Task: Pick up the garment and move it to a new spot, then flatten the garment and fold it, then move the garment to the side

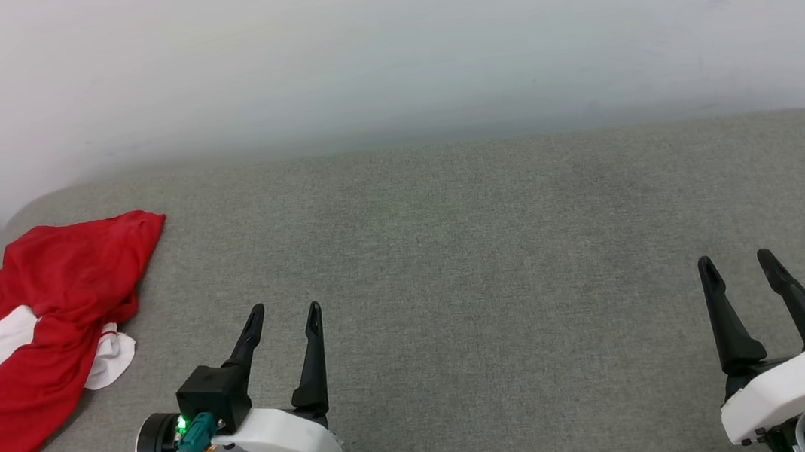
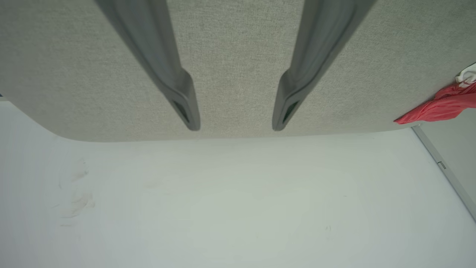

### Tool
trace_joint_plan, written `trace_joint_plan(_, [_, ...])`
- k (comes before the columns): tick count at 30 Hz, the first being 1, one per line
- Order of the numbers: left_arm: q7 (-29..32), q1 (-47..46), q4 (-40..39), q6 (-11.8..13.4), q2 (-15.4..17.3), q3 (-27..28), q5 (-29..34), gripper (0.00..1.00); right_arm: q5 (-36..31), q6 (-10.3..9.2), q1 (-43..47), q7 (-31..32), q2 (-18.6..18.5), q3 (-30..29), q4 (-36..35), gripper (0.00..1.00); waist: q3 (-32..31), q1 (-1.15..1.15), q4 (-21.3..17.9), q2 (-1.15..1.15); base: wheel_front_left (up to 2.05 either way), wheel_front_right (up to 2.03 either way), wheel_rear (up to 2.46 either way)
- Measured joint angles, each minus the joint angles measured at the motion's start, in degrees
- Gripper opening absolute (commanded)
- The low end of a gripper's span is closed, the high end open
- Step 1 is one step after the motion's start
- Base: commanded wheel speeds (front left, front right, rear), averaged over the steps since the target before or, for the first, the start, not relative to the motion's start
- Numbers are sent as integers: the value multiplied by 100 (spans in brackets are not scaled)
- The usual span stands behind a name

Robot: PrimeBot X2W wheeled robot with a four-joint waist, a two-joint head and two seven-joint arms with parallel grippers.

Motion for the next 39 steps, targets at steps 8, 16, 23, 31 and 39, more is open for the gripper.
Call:
trace_joint_plan(8, [-96,-25,43,20,-1,-32,290,100,-253,0,28,-10,1,-13,-62,100,-9,0,27,0,0,0,0])
trace_joint_plan(16, [-187,-44,79,-4,-20,-30,464,100,-465,1,78,-23,2,-26,-110,100,-14,0,54,0,0,0,0])
trace_joint_plan(23, [-247,-54,165,-49,-43,-49,604,100,-733,1,95,-42,2,-54,-162,100,-22,0,80,0,0,0,0])
trace_joint_plan(31, [-249,-72,210,-71,-75,-40,627,100,-717,1,97,-56,2,-80,-163,100,-14,0,96,0,0,0,0])
trace_joint_plan(39, [-255,-101,275,-87,-108,-34,564,100,-724,1,101,-68,2,-122,-125,100,-17,0,225,0,0,0,0])
